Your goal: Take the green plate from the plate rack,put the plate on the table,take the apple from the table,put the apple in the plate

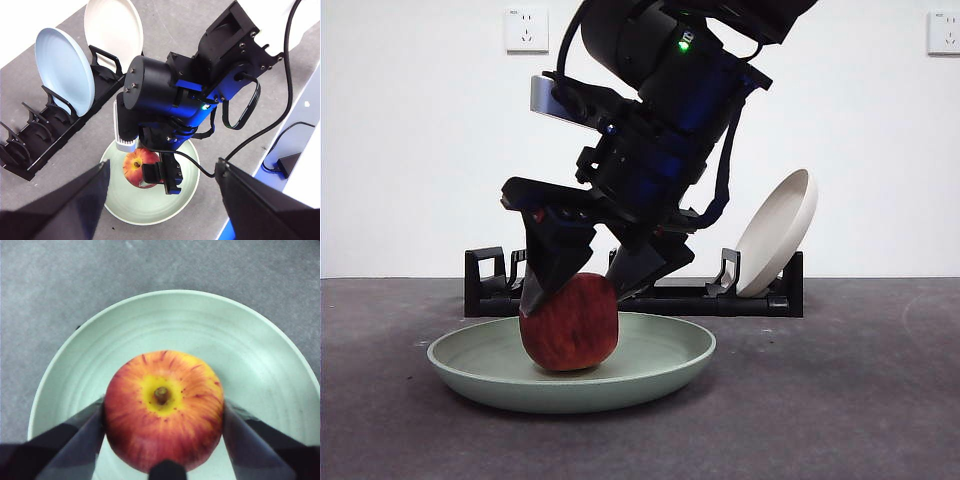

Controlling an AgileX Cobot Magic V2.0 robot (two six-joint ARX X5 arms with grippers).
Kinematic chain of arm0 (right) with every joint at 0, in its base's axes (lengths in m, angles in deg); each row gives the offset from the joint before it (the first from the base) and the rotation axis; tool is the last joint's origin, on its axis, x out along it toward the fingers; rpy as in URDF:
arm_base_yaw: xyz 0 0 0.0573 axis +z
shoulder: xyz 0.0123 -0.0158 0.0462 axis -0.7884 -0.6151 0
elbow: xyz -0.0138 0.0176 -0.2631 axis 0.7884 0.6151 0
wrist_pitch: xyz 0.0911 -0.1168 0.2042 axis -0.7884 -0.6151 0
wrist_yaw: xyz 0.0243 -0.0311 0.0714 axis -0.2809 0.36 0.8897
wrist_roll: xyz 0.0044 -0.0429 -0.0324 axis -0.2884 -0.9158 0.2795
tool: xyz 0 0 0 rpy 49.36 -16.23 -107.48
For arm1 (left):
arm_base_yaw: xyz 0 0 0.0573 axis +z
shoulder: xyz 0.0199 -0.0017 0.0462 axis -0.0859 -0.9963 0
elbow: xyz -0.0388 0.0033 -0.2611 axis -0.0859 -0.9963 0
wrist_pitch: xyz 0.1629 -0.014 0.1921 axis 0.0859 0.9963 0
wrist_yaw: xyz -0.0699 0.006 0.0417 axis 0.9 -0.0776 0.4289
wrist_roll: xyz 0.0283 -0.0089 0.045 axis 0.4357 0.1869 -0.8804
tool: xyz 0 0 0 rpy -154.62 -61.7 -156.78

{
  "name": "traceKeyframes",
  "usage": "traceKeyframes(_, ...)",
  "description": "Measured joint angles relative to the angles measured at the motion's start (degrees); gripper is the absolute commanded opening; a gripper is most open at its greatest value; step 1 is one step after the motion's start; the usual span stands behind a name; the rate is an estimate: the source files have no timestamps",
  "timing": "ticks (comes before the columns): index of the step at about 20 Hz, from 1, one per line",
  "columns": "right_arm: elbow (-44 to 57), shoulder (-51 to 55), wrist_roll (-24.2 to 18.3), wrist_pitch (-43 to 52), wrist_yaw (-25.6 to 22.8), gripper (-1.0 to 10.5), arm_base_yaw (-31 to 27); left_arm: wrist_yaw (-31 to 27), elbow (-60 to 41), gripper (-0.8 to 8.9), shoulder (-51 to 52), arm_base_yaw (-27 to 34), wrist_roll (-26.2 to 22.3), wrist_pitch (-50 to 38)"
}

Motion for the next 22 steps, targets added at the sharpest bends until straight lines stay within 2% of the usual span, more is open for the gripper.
traceKeyframes(2, -0.37, 0.00, 0.13, -1.27, 0.00, 4.7, 0.00, 0.02, 0.00, 3.54, 0.00, 0.00, 0.00, 0.00)
traceKeyframes(3, -0.46, 0.00, 0.20, -1.60, 0.00, 5.7, 0.00, 0.00, 0.00, 3.54, 0.00, 0.00, 0.00, -0.02)
traceKeyframes(4, -0.50, 0.00, 0.20, -1.68, 0.00, 6.0, 0.00, 0.00, 0.00, 3.54, 0.00, 0.00, 0.00, 0.00)
traceKeyframes(10, -0.04, 1.57, 0.66, -3.65, 0.15, 6.0, 0.00, 0.02, 0.00, 3.54, 0.00, 0.00, 0.33, 0.00)
traceKeyframes(14, -0.04, 11.74, 0.68, -9.40, 0.17, 6.0, -0.02, 0.11, 0.00, 3.54, 0.00, 0.00, 0.68, 0.00)
traceKeyframes(18, -0.04, 24.74, 0.68, -23.76, 1.40, 6.0, -0.02, 0.83, 0.00, 3.51, 0.00, 0.00, 0.98, 0.02)
traceKeyframes(22, -0.04, 39.12, 0.68, -41.09, 5.97, 6.0, 0.00, 6.62, 0.00, 3.46, 0.00, 0.00, 1.31, 0.50)
